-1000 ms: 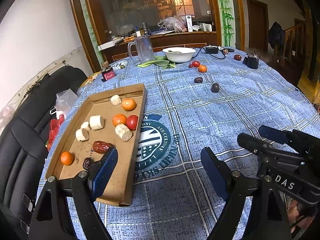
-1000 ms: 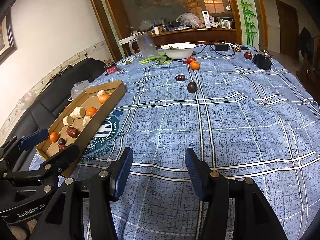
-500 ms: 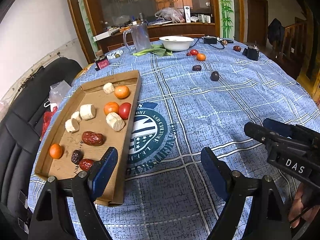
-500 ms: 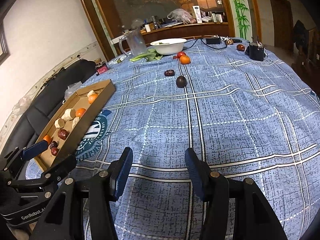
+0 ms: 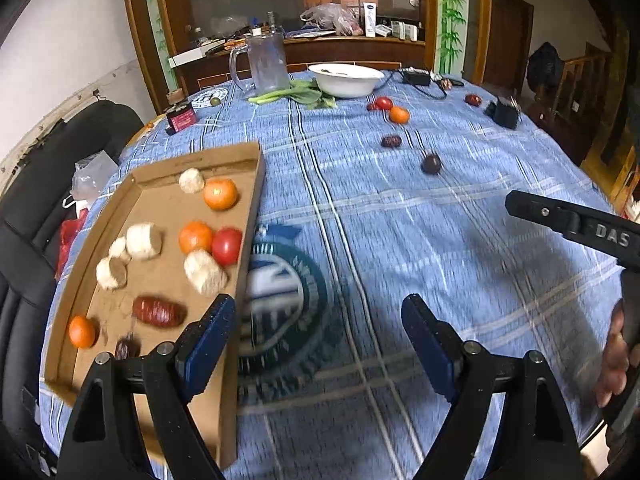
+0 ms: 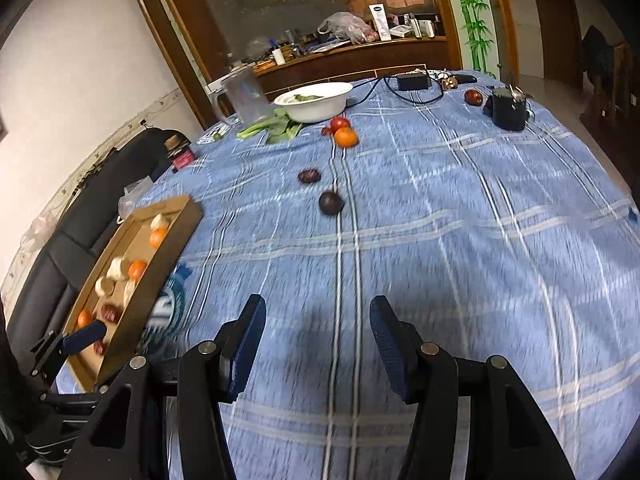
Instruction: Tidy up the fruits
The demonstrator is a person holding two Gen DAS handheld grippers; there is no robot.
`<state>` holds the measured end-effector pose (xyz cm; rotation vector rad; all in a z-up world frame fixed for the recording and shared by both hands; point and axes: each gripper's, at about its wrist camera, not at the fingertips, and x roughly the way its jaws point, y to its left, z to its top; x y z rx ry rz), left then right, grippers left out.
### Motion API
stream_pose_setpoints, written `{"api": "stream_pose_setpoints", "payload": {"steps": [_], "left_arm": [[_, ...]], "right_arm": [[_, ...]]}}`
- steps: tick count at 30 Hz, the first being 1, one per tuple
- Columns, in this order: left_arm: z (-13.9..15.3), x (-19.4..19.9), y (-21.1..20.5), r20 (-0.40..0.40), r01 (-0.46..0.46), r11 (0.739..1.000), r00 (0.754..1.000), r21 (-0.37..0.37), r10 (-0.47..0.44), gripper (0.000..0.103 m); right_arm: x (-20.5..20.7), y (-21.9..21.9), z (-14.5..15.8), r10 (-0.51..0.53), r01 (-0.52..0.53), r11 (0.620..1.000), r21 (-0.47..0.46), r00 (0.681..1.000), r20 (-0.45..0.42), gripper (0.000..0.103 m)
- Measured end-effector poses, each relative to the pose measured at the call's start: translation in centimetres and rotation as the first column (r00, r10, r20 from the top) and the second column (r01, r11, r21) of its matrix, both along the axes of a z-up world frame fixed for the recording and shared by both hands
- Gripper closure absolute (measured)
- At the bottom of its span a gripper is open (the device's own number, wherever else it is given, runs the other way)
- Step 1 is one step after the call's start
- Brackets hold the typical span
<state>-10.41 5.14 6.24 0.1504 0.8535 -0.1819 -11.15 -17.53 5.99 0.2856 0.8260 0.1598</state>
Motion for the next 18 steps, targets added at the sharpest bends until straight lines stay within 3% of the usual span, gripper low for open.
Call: {"api": "stream_pose_setpoints", "payload": {"steps": [3, 6, 8, 10, 12, 14, 17, 18], "left_arm": [[0.5, 1.3, -0.1, 0.014, -0.015, 1.0, 1.0, -0.001, 0.015, 0.019], [0.5, 1.6, 0.2, 0.025, -0.016, 1.0, 1.0, -0.014, 0.016, 0.019], [1.5, 0.7, 0.9, 0.116, -0.022, 0.999, 0.993, -0.043, 0.027, 0.019], [3.2, -0.9, 1.8, 0.244, -0.086, 0.995, 0.965, -0.05, 0.096, 0.019], [4.6, -2.2, 2.8, 0.334, -0.179, 0.983, 0.924, -0.048, 0.185, 0.0], [5.9, -3.9, 4.3, 0.408, -0.299, 0.953, 0.865, -0.052, 0.293, 0.0], [6.4, -5.4, 6.2, 0.418, -0.377, 0.923, 0.829, -0.073, 0.371, 0.0], [6.2, -5.8, 6.9, 0.404, -0.383, 0.92, 0.831, -0.084, 0.383, 0.0]], "right_arm": [[2.4, -0.5, -0.1, -0.012, 0.011, 1.0, -0.026, 1.0, -0.016, 0.045], [3.3, -0.8, -0.7, -0.004, 0.005, 1.0, 0.025, 0.999, -0.054, 0.045], [2.6, 0.0, -0.8, 0.019, -0.018, 0.999, 0.033, 0.999, -0.036, 0.045], [1.9, 1.2, -0.8, 0.042, -0.042, 0.999, 0.007, 0.999, -0.024, 0.045], [1.1, 2.5, -0.7, 0.067, -0.067, 0.998, -0.004, 0.998, -0.008, 0.045], [0.2, 3.7, -0.4, 0.087, -0.087, 0.996, -0.006, 0.996, 0.012, 0.045], [-1.6, 6.0, 0.3, 0.11, -0.108, 0.993, -0.041, 0.992, 0.056, 0.042], [-2.4, 7.2, 0.4, 0.123, -0.118, 0.991, -0.069, 0.99, 0.068, 0.034]]}}
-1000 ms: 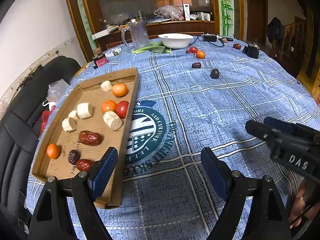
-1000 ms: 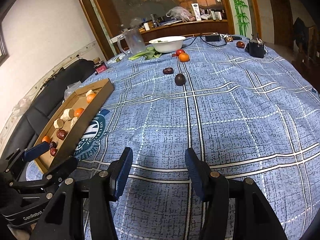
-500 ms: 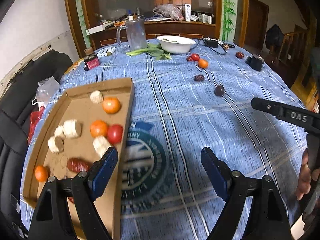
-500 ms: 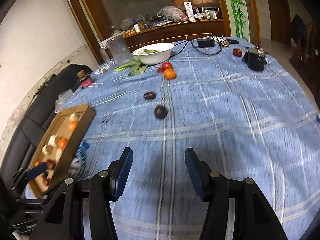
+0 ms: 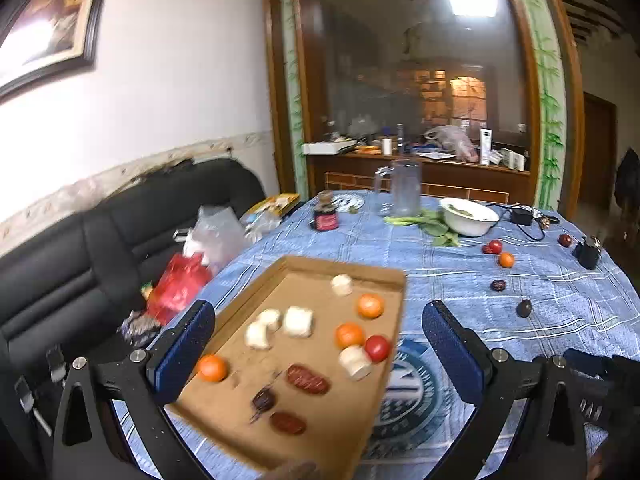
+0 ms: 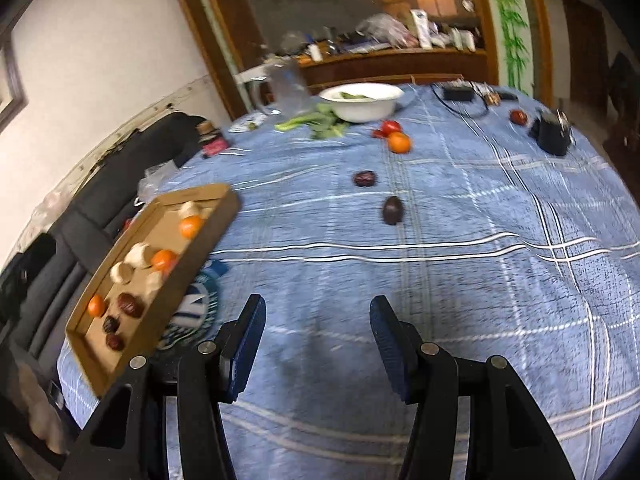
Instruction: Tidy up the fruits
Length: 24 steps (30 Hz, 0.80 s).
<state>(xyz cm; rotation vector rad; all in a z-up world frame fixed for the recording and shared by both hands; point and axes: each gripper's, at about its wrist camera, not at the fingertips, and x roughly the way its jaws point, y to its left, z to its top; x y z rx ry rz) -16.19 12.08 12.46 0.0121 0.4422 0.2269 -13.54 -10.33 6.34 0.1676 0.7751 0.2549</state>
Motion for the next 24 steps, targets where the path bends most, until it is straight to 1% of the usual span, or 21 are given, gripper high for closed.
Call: {"api": "stream_pose_setpoints", "payload": {"steps": [2, 3, 5, 6, 7, 10, 12, 15, 20, 24], "left_arm": [[-0.5, -0.6, 1.3, -0.036, 0.0, 0.999, 0.999, -0.035, -0.001, 0.0], [-1.1, -0.8, 2.2, -0.069, -0.003, 0.998, 0.998, -0.057, 0.0, 0.0], [-2.0, -1.1, 3.5, -0.122, -0.019, 0.997, 0.993, -0.071, 0.011, 0.0], [-2.6, -1.3, 4.2, -0.154, -0.04, 0.997, 0.988, -0.071, 0.029, 0.0], [-3.0, -1.6, 4.4, -0.166, -0.05, 0.996, 0.985, -0.072, 0.037, 0.0], [-3.2, -2.6, 5.4, -0.171, -0.08, 0.993, 0.983, -0.092, 0.063, 0.0], [-2.9, -3.0, 5.9, -0.157, -0.085, 0.99, 0.985, -0.116, 0.066, 0.0], [-2.7, -3.2, 6.0, -0.148, -0.075, 0.99, 0.987, -0.123, 0.056, 0.0], [-3.5, -2.8, 6.3, -0.182, -0.071, 0.99, 0.982, -0.122, 0.048, 0.0], [-4.3, -2.5, 6.8, -0.21, -0.086, 0.989, 0.976, -0.123, 0.059, 0.0]], "right_arm": [[-1.3, 1.7, -0.2, 0.015, -0.013, 0.999, -0.051, 1.0, 0.026, 0.026], [-1.9, 2.7, -0.4, 0.018, -0.015, 0.996, -0.083, 0.999, 0.039, 0.026], [-2.9, 4.1, -0.9, 0.04, -0.035, 0.991, -0.126, 0.998, 0.04, 0.026], [-3.2, 4.9, -1.1, 0.06, -0.056, 0.99, -0.133, 0.998, 0.03, 0.026], [-3.6, 5.3, -1.2, 0.075, -0.072, 0.989, -0.13, 0.997, 0.022, 0.026], [-4.2, 6.7, -0.6, 0.108, -0.106, 0.987, -0.123, 0.994, 0.013, 0.026], [-4.6, 7.5, 0.0, 0.122, -0.118, 0.983, -0.141, 0.992, 0.021, 0.026], [-4.9, 8.9, 0.5, 0.149, -0.14, 0.972, -0.189, 0.988, 0.036, 0.024], [-4.3, 11.7, 0.6, 0.2, -0.181, 0.945, -0.272, 0.979, 0.044, 0.024], [-3.4, 12.9, 0.3, 0.213, -0.193, 0.935, -0.299, 0.976, 0.036, 0.024]]}}
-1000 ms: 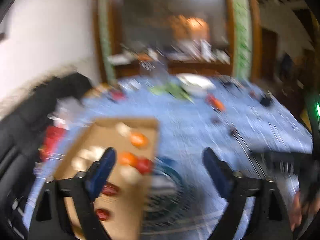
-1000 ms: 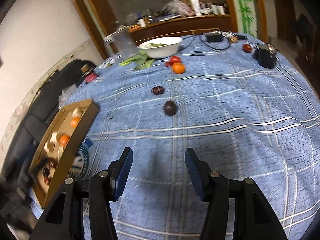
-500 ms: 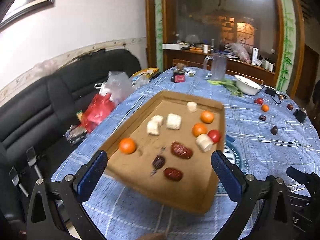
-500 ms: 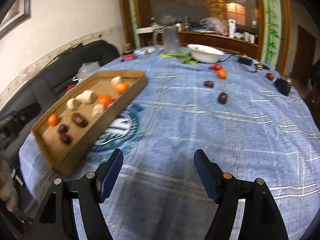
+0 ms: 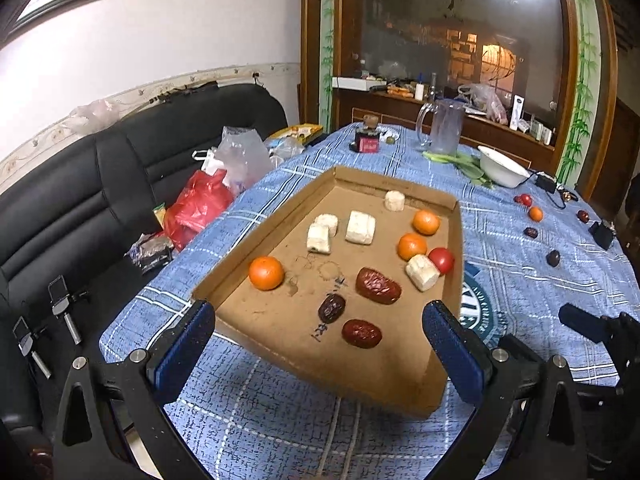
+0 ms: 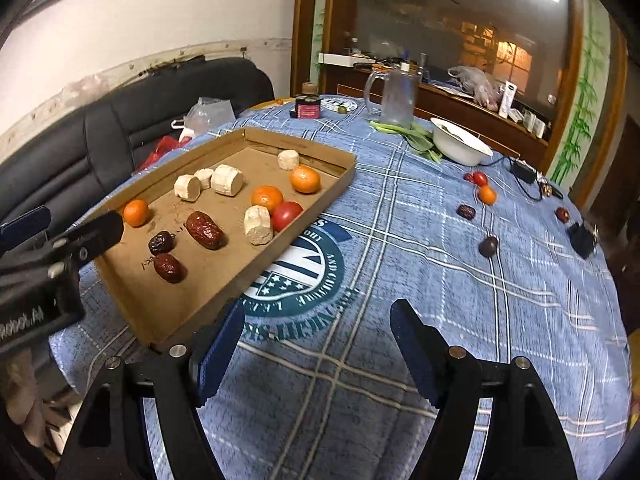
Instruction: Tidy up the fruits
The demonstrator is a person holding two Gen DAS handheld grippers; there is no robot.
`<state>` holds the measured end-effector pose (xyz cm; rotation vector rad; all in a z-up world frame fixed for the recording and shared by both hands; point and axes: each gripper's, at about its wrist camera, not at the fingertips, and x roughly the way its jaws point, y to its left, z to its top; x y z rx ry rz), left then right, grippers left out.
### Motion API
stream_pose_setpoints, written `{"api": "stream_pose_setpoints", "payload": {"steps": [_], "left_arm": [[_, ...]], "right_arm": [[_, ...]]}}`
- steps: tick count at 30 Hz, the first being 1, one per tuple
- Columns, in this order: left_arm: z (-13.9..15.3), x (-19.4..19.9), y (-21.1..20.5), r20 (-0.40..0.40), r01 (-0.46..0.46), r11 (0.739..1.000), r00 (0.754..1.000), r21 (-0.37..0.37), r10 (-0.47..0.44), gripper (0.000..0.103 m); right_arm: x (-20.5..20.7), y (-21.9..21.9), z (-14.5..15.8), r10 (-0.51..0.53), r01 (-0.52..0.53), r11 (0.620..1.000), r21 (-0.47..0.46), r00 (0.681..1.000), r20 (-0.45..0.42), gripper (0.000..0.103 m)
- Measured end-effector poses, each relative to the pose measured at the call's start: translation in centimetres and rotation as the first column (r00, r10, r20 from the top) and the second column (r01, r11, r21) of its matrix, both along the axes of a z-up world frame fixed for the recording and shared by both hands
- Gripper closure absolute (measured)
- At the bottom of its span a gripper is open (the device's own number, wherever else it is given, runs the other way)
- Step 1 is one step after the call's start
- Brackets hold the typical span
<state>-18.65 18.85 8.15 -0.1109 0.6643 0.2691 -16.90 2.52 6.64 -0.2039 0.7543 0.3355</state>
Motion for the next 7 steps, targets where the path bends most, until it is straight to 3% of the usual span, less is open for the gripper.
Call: {"api": "stream_pose_setpoints", "payload": {"steps": [7], "left_arm": [[-0.93, 0.4, 0.89, -0.038, -0.012, 0.999, 0.999, -0.03, 0.011, 0.0]], "right_arm": [[0.52, 0.83, -0.76, 0.015, -0.014, 1.0, 0.022, 0.999, -0.041, 0.024]]}}
